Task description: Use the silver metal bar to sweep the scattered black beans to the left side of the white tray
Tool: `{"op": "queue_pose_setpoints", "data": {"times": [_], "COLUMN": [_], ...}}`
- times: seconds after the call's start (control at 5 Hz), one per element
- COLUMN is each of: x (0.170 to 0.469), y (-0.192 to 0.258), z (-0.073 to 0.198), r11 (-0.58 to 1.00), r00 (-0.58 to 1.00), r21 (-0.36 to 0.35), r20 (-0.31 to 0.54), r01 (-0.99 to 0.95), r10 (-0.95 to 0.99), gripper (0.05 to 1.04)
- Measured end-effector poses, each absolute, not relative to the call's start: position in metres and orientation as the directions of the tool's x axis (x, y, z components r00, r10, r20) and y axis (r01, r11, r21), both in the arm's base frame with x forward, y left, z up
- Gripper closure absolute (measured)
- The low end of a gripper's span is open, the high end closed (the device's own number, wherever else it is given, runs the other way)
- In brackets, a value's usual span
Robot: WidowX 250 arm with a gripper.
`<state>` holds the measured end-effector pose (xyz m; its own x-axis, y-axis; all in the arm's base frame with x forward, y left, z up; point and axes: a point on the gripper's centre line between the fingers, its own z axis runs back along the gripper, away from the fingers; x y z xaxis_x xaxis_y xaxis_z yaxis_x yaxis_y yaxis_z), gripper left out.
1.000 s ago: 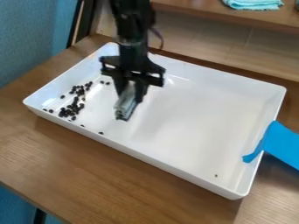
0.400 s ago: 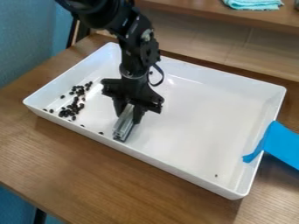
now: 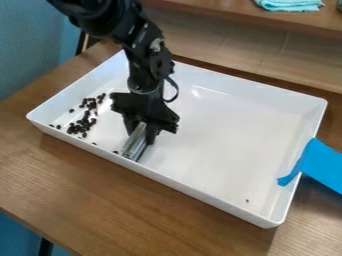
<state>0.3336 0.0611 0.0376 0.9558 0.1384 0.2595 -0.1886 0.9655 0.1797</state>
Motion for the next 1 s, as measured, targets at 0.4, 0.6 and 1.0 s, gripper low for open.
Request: {"op": "queue_pose_setpoints", "data": {"times": [0.4,0.6,1.0], "x": [0.328,0.330,0.328], "y": [0.094,0.117,0.168], "z": [0.038,0.045,0.042], "r11": [0.963,0.954,0.949], "r00": [0.957,0.948,0.947], "r21": [0.197,0.214,0.252], "r20": [0.260,0.284,0.301], "r01": [-0.185,-0.210,-0.191], "r10": [0.131,0.145,0.110], "gripper": [0.694,0.694,0.694]}}
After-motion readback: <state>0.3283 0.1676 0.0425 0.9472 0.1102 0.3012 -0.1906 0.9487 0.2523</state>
